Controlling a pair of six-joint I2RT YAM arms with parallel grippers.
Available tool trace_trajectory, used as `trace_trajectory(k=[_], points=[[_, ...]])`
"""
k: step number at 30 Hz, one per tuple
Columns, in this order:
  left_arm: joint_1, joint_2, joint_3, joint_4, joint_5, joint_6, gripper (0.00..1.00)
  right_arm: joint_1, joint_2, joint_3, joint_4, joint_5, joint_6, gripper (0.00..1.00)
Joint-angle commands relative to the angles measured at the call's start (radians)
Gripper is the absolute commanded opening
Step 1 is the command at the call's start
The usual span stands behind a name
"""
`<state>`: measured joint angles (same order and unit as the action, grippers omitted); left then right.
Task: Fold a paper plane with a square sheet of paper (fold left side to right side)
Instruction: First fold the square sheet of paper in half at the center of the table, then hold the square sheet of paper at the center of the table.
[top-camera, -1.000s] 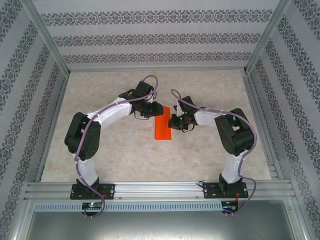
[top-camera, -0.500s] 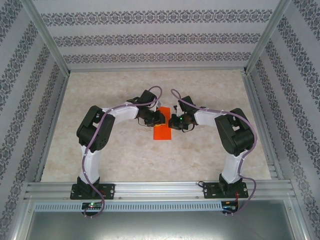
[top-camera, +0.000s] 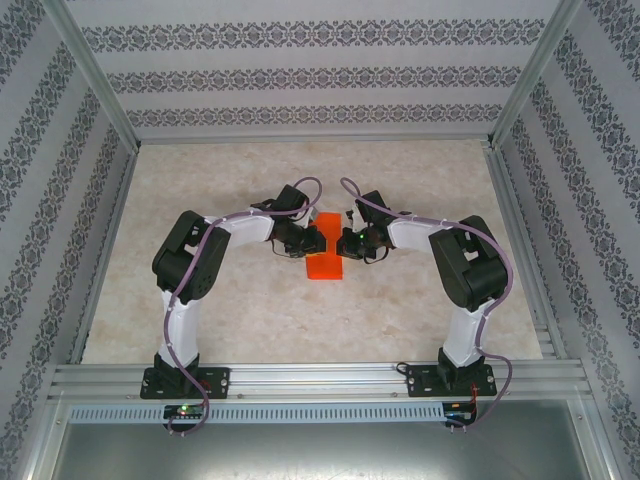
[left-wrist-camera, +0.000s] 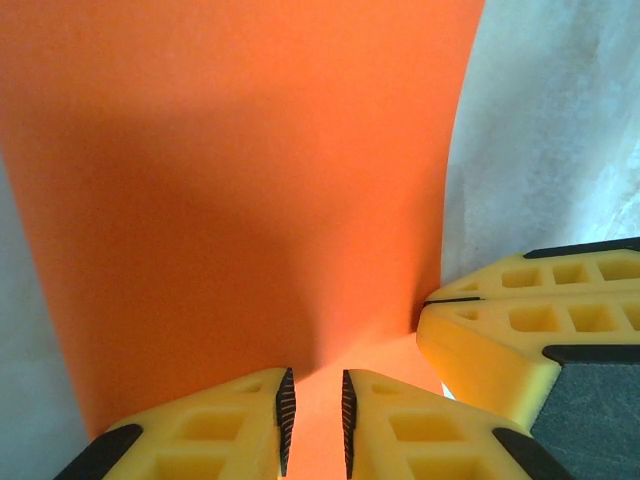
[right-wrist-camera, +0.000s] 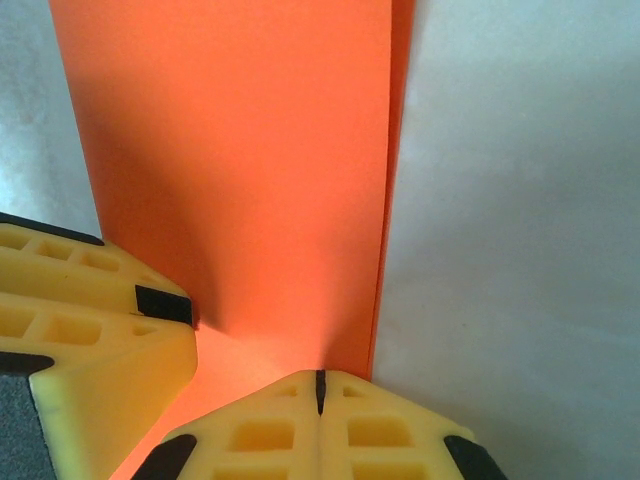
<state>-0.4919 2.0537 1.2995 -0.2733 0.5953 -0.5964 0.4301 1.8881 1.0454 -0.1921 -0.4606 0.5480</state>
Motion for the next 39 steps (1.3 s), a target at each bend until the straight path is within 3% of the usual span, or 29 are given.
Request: trace_trajectory(k=[1,15,23,29,39], points=[[0.038,0.008,-0.034,-0.013,-0.045,0.046,0.26,0.006,0.044,-0.007,-0.09,0.051,-0.022,0.0],[0.104,-0.086,-0.085,-0.052,-0.057,0.105,0.27,0.005,0.043,-0.005,-0.095,0.043,-0.025,0.0],[0.094,-0.197,-0.144,0.097,0.016,0.055,0.26,0.006,0.041,0.002,-0.091,0.041,-0.022,0.0],[0.047,-0.114,-0.104,0.169,0.076,0.0,0.26,0.007,0.04,0.006,-0.095,0.042,-0.025,0.0],[0.006,0.008,-0.003,0.142,0.051,0.001,0.25,0.01,0.045,0.015,-0.102,0.039,-0.025,0.0]])
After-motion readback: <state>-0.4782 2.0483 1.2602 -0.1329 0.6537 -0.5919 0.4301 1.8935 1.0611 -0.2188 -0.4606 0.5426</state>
